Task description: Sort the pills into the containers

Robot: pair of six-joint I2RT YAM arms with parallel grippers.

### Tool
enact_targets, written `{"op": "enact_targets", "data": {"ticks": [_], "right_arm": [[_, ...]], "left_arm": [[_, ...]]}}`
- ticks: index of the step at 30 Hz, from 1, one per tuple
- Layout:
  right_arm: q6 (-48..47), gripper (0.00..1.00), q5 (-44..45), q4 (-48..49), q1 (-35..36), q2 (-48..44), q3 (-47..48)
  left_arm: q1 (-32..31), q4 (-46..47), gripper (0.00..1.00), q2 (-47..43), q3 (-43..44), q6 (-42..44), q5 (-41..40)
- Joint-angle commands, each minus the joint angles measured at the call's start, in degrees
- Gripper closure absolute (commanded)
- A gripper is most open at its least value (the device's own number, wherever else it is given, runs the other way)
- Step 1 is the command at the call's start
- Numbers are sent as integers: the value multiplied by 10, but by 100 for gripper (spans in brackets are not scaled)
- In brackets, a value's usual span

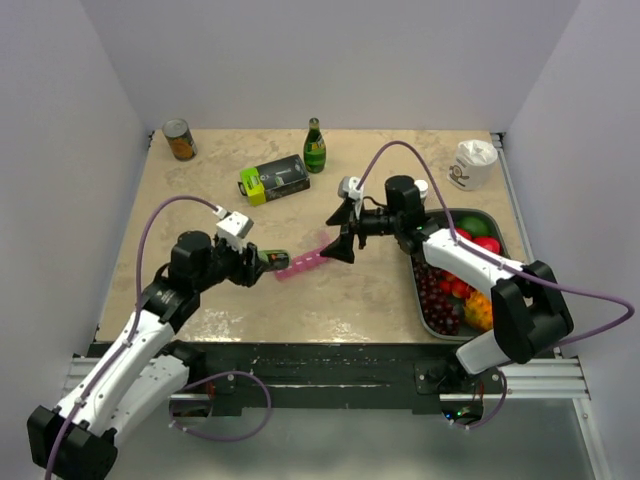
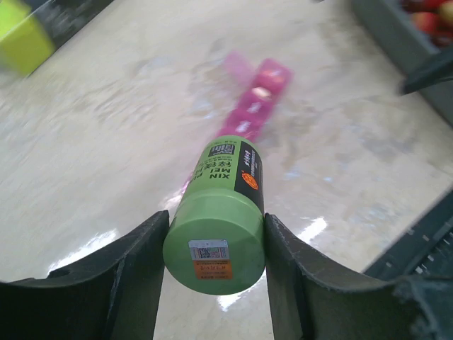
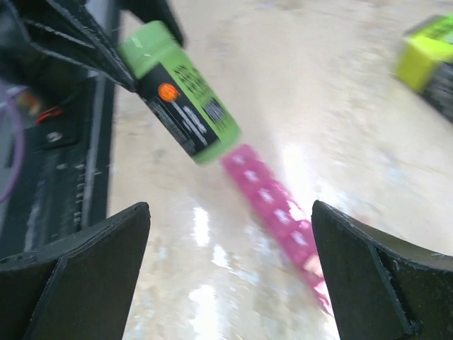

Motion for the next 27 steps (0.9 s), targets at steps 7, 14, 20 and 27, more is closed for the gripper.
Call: {"op": "enact_targets", "data": {"ticks": [7, 14, 20, 27], "right_arm": [[14, 1, 48, 34, -31, -21, 5], [7, 1, 44, 28, -32, -15, 7], [3, 1, 40, 25, -31, -8, 8], [-6, 1, 35, 18, -31, -6, 9]], "left_arm": [[154, -54, 100, 202, 100, -143, -276], [163, -67, 100, 323, 160, -163, -450], [163, -80, 87, 374, 200, -153, -505], [169, -76, 52, 397, 220, -153, -502]]}}
